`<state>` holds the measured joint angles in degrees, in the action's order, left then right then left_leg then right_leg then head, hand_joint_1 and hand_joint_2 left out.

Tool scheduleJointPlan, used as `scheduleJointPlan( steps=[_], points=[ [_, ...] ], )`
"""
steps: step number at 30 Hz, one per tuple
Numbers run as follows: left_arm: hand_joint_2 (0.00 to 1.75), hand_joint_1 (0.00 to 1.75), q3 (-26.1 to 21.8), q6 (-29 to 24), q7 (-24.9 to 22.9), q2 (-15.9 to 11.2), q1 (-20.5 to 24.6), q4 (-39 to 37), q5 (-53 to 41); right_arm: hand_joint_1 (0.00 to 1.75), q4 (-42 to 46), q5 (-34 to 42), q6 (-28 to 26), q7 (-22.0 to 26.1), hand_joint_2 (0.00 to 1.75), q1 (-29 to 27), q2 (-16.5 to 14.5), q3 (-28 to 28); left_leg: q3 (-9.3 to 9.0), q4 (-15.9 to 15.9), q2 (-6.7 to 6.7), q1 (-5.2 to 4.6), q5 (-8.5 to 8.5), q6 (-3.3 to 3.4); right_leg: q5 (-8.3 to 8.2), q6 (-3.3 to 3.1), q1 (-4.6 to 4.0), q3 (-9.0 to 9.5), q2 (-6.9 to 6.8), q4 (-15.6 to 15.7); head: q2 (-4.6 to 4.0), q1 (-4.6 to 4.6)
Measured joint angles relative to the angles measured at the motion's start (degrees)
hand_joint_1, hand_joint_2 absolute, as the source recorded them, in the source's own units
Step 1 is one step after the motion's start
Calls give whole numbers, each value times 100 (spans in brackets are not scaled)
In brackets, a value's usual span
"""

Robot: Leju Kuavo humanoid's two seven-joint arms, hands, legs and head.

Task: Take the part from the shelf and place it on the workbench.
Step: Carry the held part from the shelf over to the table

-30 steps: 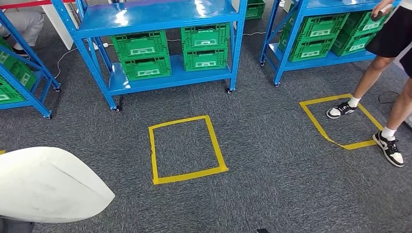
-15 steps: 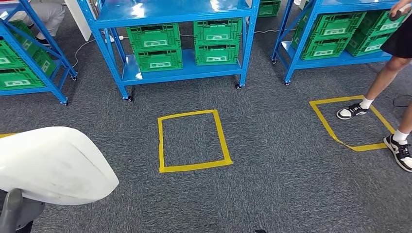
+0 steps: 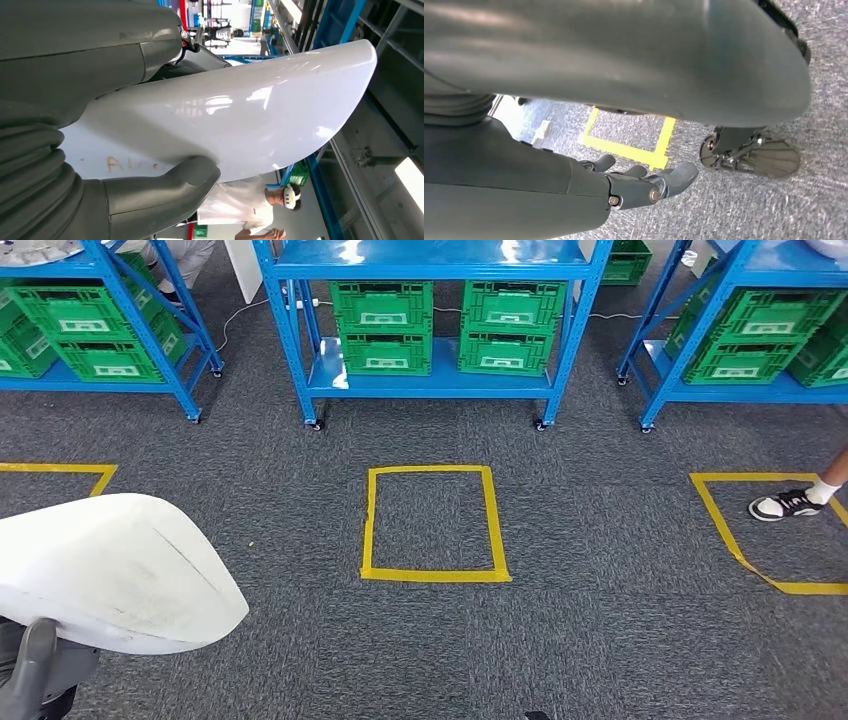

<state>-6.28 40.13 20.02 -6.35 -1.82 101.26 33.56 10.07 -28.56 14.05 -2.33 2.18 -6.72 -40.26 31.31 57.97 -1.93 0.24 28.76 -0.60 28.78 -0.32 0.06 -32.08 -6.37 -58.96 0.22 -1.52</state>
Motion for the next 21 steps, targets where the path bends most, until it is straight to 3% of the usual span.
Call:
scheduleJointPlan(
  steps=[1,3,5,6,7,8,10,12,14,15,17,19,21],
  points=[
    [175,175,-1,-2,17,-2,-22,16,2,0,1,-10,0,5,0,1,0,-1,0,-15,61,14,-31,36,101,38,9,-48,139,-128,0,5],
    [175,175,-2,-2,53,-3,-57,43,9,0,-1,-32,0,10,0,-10,1,-1,34,-25,187,35,-76,85,478,92,31,-314,487,-742,0,21],
    [175,175,-3,-2,84,-3,-107,48,16,0,-2,-55,0,11,0,-33,1,-1,80,-13,339,34,-100,99,794,108,38,-642,606,-1471,0,27],
    [175,175,-6,-2,100,-3,-137,50,19,0,-2,-66,0,14,0,-40,1,-1,96,-2,421,34,-107,96,801,107,40,-706,617,-1618,0,28],
    [175,175,-11,-2,111,-3,-166,56,23,0,-2,-79,0,19,0,-41,1,-1,105,12,506,35,-111,89,691,100,44,-658,629,-1532,0,28],
    [175,175,-19,-2,123,-3,-191,68,33,0,-2,-95,0,28,0,-37,1,-1,110,27,591,38,-113,80,497,88,51,-504,670,-1227,0,28],
    [175,175,-31,-2,145,-5,-228,106,64,0,-2,-127,0,57,0,-30,3,-1,131,68,744,37,-110,40,163,56,74,-113,918,-428,0,25],
    [175,175,-33,-2,164,-8,-256,145,90,0,-2,-143,0,84,0,-22,5,-1,179,86,880,37,-122,-36,83,19,75,59,1079,-42,0,26],
    [175,175,-41,-2,173,-16,-296,181,101,0,-2,-145,0,94,0,-7,2,0,233,53,1016,47,-162,-127,73,-43,62,64,963,-6,0,30],
    [175,175,-49,-2,174,-24,-314,198,104,0,-1,-145,0,94,0,-2,1,0,259,62,981,48,-158,-160,52,-86,68,70,887,21,0,27],
    [175,175,-66,-5,164,-46,-306,217,109,0,-1,-154,0,83,0,-5,0,0,417,355,671,36,35,-207,14,-170,88,79,719,77,0,17],
    [175,175,-72,-24,134,-56,-277,207,114,0,-1,-176,0,41,0,-17,5,-1,741,1071,321,37,419,-243,12,-212,71,74,550,88,0,8],
    [175,175,-70,-55,111,-55,-273,184,109,0,-1,-191,0,2,0,-26,9,0,967,1606,229,49,597,-272,19,-220,54,70,374,86,0,9]
  ],
)
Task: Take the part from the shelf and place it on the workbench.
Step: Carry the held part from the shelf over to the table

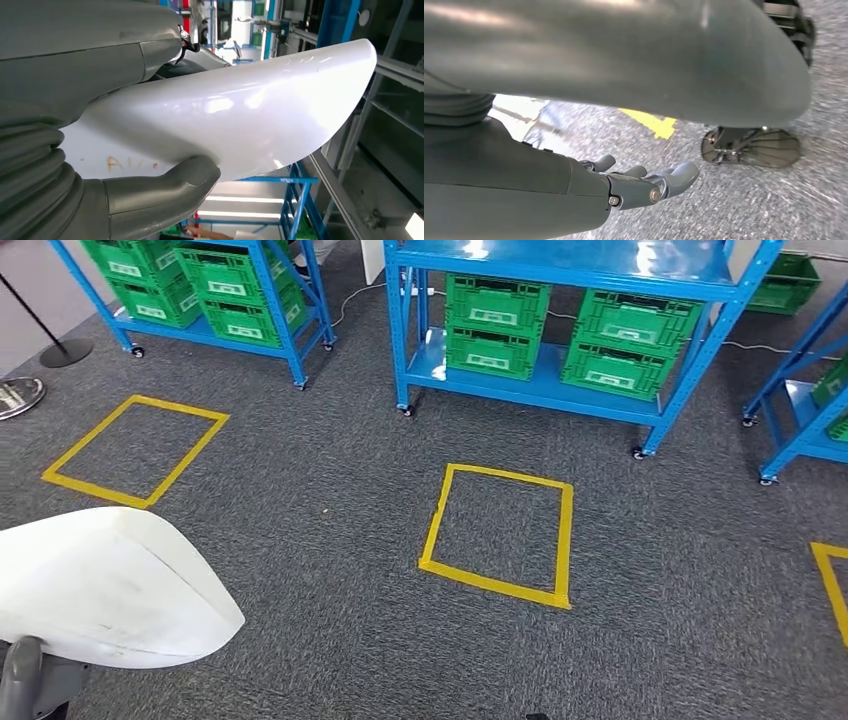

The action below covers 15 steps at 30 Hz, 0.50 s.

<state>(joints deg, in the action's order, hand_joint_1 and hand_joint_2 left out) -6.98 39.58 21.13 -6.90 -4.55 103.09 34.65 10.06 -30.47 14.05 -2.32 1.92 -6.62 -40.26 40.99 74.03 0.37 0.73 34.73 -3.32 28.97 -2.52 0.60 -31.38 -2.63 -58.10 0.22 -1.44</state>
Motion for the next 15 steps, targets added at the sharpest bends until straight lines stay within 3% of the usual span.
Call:
scheduleJointPlan(
  steps=[1,2,4,6,8,9,11,13,15],
  points=[
    [175,175,1,-12,-4,0,1,-8,-7,0,-1,-2,0,-8,0,2,2,0,-38,-31,-18,3,-69,-3,3,3,-3,2,-81,-2,0,1],
    [175,175,1,-20,-4,1,3,-12,-16,0,-1,-2,0,-9,0,7,2,0,-192,-288,-53,4,-226,0,9,10,-5,8,-156,-5,0,1],
    [175,175,2,-31,-5,1,20,-10,-39,0,1,1,0,-10,0,18,4,-1,-649,-1088,-307,-15,-545,40,35,45,-27,32,-282,-20,0,1],
    [175,175,5,-44,-5,4,46,-5,-55,0,2,4,0,-19,0,22,9,-1,-883,-1530,-486,-46,-661,120,56,99,-60,55,-387,-35,0,9],
    [175,175,7,-51,-5,7,54,0,-58,0,2,4,0,-25,0,26,13,-1,-846,-1564,-382,-57,-675,197,60,156,-71,77,-501,-27,0,15],
    [175,175,7,-53,-5,7,53,6,-58,0,2,3,0,-25,0,32,15,-1,-839,-1578,-313,-47,-692,231,80,196,-59,88,-489,-42,0,15],
    [175,175,7,-62,-13,15,84,14,-62,0,2,-1,0,-24,0,37,21,-1,-841,-1609,-174,-20,-734,303,279,267,-33,2,-214,-302,0,25],
    [175,175,7,-82,-27,33,131,10,-74,0,1,-4,0,-10,0,24,24,-1,-821,-1613,-33,-7,-767,350,653,296,-16,-311,137,-992,0,40],
    [175,175,6,-106,-32,51,137,-3,-81,0,0,-9,0,9,0,4,24,-1,-785,-1596,136,-11,-787,364,851,293,-14,-626,238,-1613,0,47]
  ],
)
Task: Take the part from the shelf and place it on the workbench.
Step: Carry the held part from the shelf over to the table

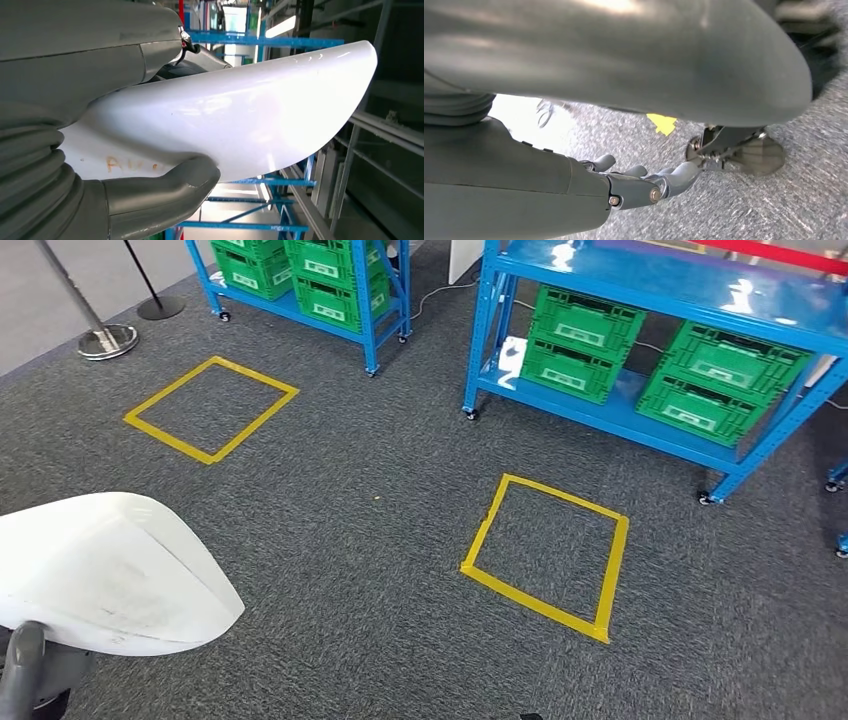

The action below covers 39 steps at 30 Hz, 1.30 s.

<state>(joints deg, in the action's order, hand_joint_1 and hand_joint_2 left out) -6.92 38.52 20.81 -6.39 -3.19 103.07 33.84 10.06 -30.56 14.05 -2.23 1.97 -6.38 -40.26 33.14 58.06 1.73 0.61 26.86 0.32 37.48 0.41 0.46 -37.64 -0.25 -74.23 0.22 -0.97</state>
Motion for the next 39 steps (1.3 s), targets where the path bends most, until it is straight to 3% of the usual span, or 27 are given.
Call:
scheduleJointPlan(
  steps=[1,2,3,5,7,9,11,13,15,16,17,18,20,22,25,27,29,31,32,34,36,38,39],
  points=[
    [175,175,-4,-8,6,4,-9,-5,-1,0,0,-8,0,6,0,-6,1,0,14,14,91,-1,-6,-2,-63,-8,1,-35,14,-40,0,0],
    [175,175,-11,-9,17,5,-20,-8,-3,0,0,-19,0,7,0,-8,3,0,24,32,179,0,-9,-8,-233,-20,5,47,37,159,0,1],
    [175,175,-19,-9,32,6,-29,-10,-13,0,-1,-28,0,7,0,-7,5,0,31,51,263,1,-10,-19,-459,-35,12,220,106,540,0,1],
    [175,175,-31,-11,62,9,-37,-8,-53,0,0,-33,0,6,0,-2,10,0,61,87,412,-3,-14,-71,-729,-55,25,537,342,1247,0,-1],
    [175,175,-43,-15,83,13,-43,-5,-91,0,1,-26,0,3,0,12,11,0,110,88,542,1,-39,-159,-758,-78,8,623,432,1481,0,-3],
    [175,175,-64,-20,93,14,-60,-1,-103,0,0,-20,0,1,0,24,10,1,165,67,605,18,-77,-239,-802,-146,1,625,287,1522,0,-3],
    [175,175,-84,-22,97,13,-66,3,-106,0,1,-16,0,3,0,23,9,1,289,266,333,11,48,-282,-847,-239,15,636,129,1578,0,-11],
    [175,175,-92,-24,96,12,-60,4,-110,0,2,-13,0,3,0,10,10,0,575,897,-27,5,405,-317,-862,-290,6,628,-32,1598,0,-19],
    [175,175,-93,-37,93,13,-68,-3,-119,0,1,-13,0,-6,0,-2,11,0,852,1546,-123,17,675,-355,-860,-298,-7,614,-200,1593,0,-19],
    [175,175,-93,-59,84,14,-72,-7,-133,0,0,-13,0,-17,0,-2,10,0,875,1647,-136,20,677,-365,-858,-297,-11,610,-282,1591,0,-19],
    [175,175,-93,-96,68,16,-73,-10,-159,0,-1,-12,0,-29,0,0,10,0,778,1516,-157,20,577,-368,-854,-292,-11,611,-364,1588,0,-19],
    [175,175,-94,-153,43,19,-70,-12,-202,0,0,-4,0,-46,0,5,9,0,574,1184,-218,20,412,-364,-847,-281,-11,617,-442,1582,0,-19],
    [175,175,-94,-283,-21,35,-52,-11,-294,0,1,33,0,-79,0,12,8,0,131,405,-471,-1,168,-317,-814,-235,-29,629,-578,1559,0,-16],
    [175,175,-91,-394,-75,60,-30,-8,-361,0,2,67,0,-112,0,18,9,-1,-36,82,-584,-31,114,-233,-790,-170,-56,641,-691,1541,0,-9],
    [175,175,-89,-561,-88,83,-16,4,-501,0,2,93,0,-113,0,38,8,-2,-5,59,-377,-46,72,-123,-773,-67,-48,686,-827,1553,0,-5],
    [175,175,-87,-648,-57,97,22,25,-622,0,2,123,0,-81,0,49,6,-8,-28,20,-245,-24,35,-58,-602,0,-20,626,-571,1338,0,-1],
    [175,175,-66,-702,-23,107,78,30,-703,0,2,133,0,-41,0,44,4,-25,-14,12,-112,-15,9,-18,-270,22,-2,317,-172,686,0,9],
    [175,175,-28,-746,18,106,107,23,-729,0,2,127,0,-6,0,19,2,-42,6,21,51,-27,-3,0,-103,11,-3,-11,-26,94,0,14],
    [175,175,-14,-765,39,104,109,26,-719,0,1,124,0,3,0,6,2,-47,10,29,140,-32,-5,2,-176,-3,-5,-53,2,60,0,14],
    [175,175,-4,-793,62,97,104,45,-661,0,1,119,0,0,0,-4,2,-49,13,54,309,-32,-5,-7,-571,-48,-4,156,106,603,0,14],
    [175,175,-3,-806,84,89,96,72,-588,0,1,117,0,-1,0,-2,1,-55,39,81,450,-33,-4,-52,-847,-87,2,430,354,1264,0,12],
    [175,175,-2,-803,102,82,58,97,-514,0,1,116,0,-1,0,8,-4,-73,80,77,568,-15,-20,-133,-878,-113,-15,513,453,1487,0,12],
    [175,175,-2,-800,105,75,27,111,-489,0,1,114,0,-1,0,15,-9,-80,106,60,634,-1,-38,-179,-893,-135,-24,518,381,1505,0,13]
  ],
)
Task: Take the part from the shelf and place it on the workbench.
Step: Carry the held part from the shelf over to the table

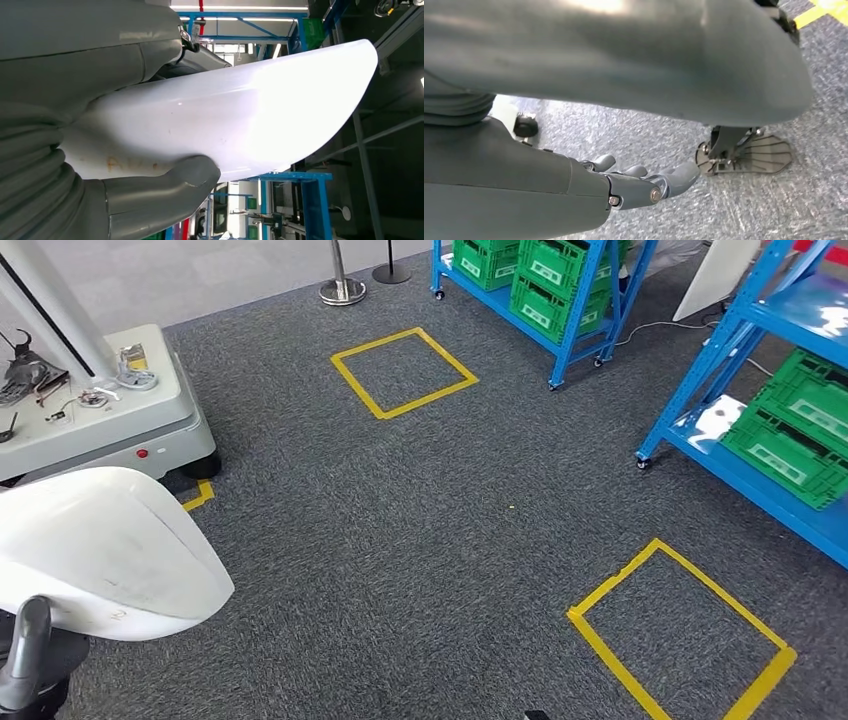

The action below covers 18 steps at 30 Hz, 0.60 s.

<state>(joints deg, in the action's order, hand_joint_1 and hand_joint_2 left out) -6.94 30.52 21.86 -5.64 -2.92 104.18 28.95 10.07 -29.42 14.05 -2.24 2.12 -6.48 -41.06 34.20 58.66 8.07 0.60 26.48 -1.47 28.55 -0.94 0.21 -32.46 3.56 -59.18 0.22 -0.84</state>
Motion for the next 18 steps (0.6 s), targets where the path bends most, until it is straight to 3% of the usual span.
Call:
scheduleJointPlan(
  steps=[1,3,5,7,8,10,11,13,14,16,18],
  points=[
    [175,175,0,4,2,-8,-33,14,13,0,0,-6,0,-1,0,5,-7,-5,19,-2,-1,10,-6,-33,-20,-36,2,13,-74,30,0,-1],
    [175,175,-2,9,1,-25,-61,33,5,0,1,-25,0,-1,0,-1,-19,-8,132,187,-252,-5,124,-75,-59,-119,17,45,-232,105,0,-8],
    [175,175,-2,10,-4,-31,-56,36,-23,0,1,-48,0,-9,0,-15,-22,-9,416,811,-615,-10,476,-108,-65,-173,8,53,-400,132,0,-18],
    [175,175,-1,10,-6,-31,-69,25,-40,0,1,-58,0,-20,0,-24,-21,-9,702,1448,-736,12,733,-154,-57,-187,-4,47,-578,130,0,-20],
    [175,175,-1,10,-6,-31,-81,18,-42,0,1,-59,0,-24,0,-24,-22,-9,721,1525,-759,23,718,-171,-52,-185,-5,45,-665,127,0,-20],
    [175,175,-1,13,-6,-31,-92,9,-43,0,0,-57,0,-32,0,-17,-23,-9,436,1063,-850,43,442,-194,-36,-163,-1,48,-823,111,0,-20],
    [175,175,-1,16,-6,-31,-89,7,-43,0,0,-55,0,-33,0,-14,-22,-10,213,662,-989,42,306,-187,-19,-138,-5,52,-895,89,0,-20],
    [175,175,0,25,-5,-30,-77,3,-42,0,1,-50,0,-30,0,-11,-19,-12,-100,116,-1198,29,147,-133,26,-69,-22,63,-1015,40,0,-15],
    [175,175,0,31,-4,-31,-69,1,-42,0,1,-51,0,-28,0,-8,-18,-13,-135,22,-1234,15,138,-93,39,-30,-31,77,-1076,28,0,-13],
    [175,175,-2,48,1,-32,-60,3,-40,0,1,-59,0,-26,0,4,-20,-14,-117,15,-1088,8,108,-17,58,45,-15,110,-1159,31,0,-9],
    [175,175,-6,62,15,-33,-48,17,-38,0,1,-79,0,-16,0,13,-21,-14,-122,-18,-951,27,70,56,206,118,18,64,-932,-146,0,-7]
  ],
)
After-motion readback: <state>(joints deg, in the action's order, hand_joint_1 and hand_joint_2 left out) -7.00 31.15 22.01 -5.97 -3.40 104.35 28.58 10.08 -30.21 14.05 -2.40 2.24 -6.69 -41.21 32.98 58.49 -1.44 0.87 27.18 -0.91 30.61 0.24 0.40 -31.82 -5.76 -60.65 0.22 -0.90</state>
